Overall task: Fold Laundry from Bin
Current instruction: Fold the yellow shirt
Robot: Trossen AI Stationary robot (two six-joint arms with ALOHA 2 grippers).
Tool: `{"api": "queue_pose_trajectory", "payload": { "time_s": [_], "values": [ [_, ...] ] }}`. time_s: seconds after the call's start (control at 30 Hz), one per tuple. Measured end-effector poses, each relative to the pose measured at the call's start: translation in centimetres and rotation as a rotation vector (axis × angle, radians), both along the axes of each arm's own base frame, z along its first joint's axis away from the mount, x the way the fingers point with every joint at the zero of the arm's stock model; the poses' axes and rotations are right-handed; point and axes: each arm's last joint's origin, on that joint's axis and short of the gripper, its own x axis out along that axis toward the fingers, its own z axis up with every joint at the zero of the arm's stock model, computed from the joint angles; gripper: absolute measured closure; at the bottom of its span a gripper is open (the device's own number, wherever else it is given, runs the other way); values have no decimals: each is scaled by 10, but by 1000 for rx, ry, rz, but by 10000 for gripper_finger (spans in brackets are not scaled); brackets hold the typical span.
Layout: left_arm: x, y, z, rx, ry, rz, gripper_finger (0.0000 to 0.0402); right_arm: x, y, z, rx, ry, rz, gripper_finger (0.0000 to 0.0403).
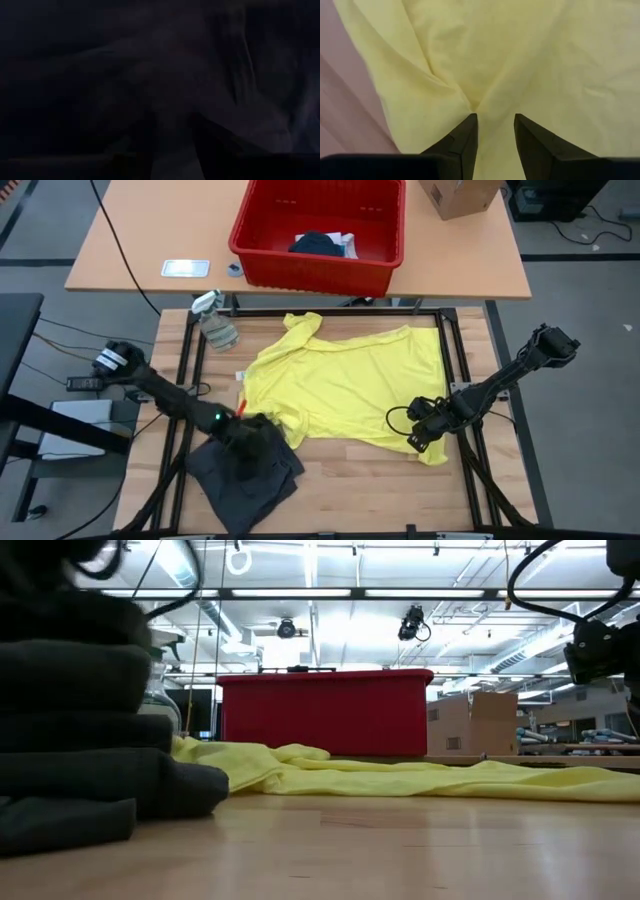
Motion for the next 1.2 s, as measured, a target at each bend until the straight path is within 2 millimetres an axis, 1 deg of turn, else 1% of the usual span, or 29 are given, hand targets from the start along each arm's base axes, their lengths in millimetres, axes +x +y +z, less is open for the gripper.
{"api": "queue_pose_trajectory", "payload": {
  "time_s": [0.1, 0.23, 0.3, 0.4, 0.47, 0.53, 0.67, 0.73, 0.83, 0.9, 0.97, 1.07, 1.2],
  "values": [
    [-9, -25, -4, -131, 39, -93, 282, 0, 1, 0, 14, 9, 21, 268],
    [-25, -58, 4, -323, 85, -250, 290, -1, 2, 0, 35, 23, 69, 268],
    [-33, -67, 8, -374, 114, -256, 294, -1, 2, 0, 40, 27, 91, 268],
    [-33, -69, 19, -398, 119, -213, 299, -1, 2, 0, 43, 30, 111, 268],
    [-29, -63, 31, -368, 71, -176, 299, -1, 2, 0, 46, 32, 119, 268],
    [-22, -53, 43, -304, 4, -132, 299, -1, 2, 0, 40, 30, 124, 268],
    [-11, -21, 62, -83, -90, -40, 299, -1, 2, 0, 24, 23, 145, 268],
    [-7, -4, 68, 48, -113, 15, 299, -1, 2, 0, 19, 21, 156, 268],
    [-3, 18, 66, 208, -98, 55, 299, -1, 2, 0, 11, 18, 166, 268],
    [-2, 27, 61, 257, -93, 33, 297, -1, 2, 0, 6, 17, 165, 268],
    [-1, 33, 52, 299, -69, 1, 288, -1, 1, -1, 0, 15, 163, 268],
    [-3, 44, 43, 377, -46, 15, 260, -1, 3, -5, 1, -6, 194, 268],
    [-5, 58, 39, 524, -23, 42, 212, 0, 14, -6, 33, -86, 326, 268]
  ]
}}
